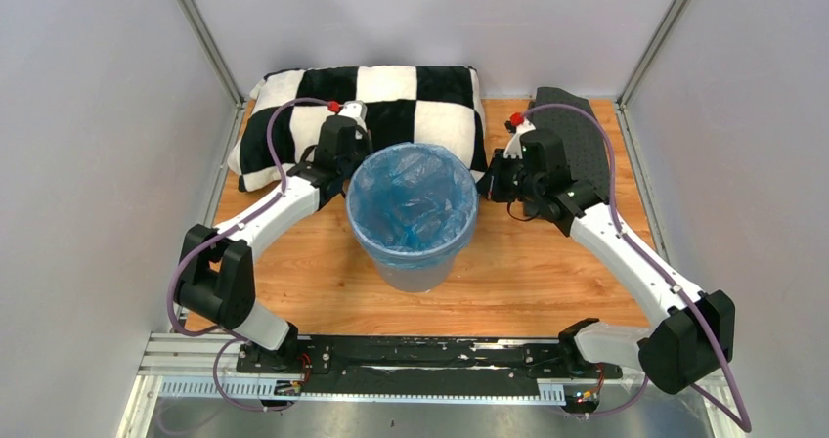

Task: Put the trash bags into the trash bin

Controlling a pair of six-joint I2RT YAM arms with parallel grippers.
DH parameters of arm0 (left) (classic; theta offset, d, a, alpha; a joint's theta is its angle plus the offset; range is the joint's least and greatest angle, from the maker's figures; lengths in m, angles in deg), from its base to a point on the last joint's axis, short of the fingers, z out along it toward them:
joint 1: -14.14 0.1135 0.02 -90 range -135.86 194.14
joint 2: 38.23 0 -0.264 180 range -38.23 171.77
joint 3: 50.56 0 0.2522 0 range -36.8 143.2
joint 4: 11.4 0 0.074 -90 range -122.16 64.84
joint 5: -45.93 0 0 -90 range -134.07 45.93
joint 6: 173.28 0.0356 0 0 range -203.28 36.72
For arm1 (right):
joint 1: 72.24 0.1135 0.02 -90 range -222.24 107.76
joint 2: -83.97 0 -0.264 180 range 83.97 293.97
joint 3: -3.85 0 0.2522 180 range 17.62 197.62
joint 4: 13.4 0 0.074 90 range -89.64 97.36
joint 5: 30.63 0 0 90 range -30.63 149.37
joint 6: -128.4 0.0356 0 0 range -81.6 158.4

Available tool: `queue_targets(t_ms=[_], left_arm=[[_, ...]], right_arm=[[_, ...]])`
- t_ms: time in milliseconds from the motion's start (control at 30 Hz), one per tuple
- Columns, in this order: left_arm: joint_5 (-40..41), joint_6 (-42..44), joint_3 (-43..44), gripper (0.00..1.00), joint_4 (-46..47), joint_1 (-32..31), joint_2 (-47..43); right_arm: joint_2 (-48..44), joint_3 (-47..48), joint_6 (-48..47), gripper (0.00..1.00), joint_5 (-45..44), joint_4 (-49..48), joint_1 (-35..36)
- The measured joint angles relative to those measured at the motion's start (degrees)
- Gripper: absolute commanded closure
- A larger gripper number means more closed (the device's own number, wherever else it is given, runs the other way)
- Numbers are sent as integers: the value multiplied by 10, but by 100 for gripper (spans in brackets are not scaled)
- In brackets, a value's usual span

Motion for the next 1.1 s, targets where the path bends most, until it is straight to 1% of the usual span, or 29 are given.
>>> queue_targets(t_ms=[167,367,833,1100], left_arm=[[9,-28,-26,100,3,1,-11],[16,-50,-64,100,11,1,-41],[29,-108,-220,100,35,0,-161],[43,-129,-264,100,47,-16,-186]], right_arm=[[5,-16,4,100,1,-12,0],[37,-17,3,100,1,-30,2],[87,-14,-29,100,-23,-39,3],[98,-14,-43,100,-34,-39,3]])
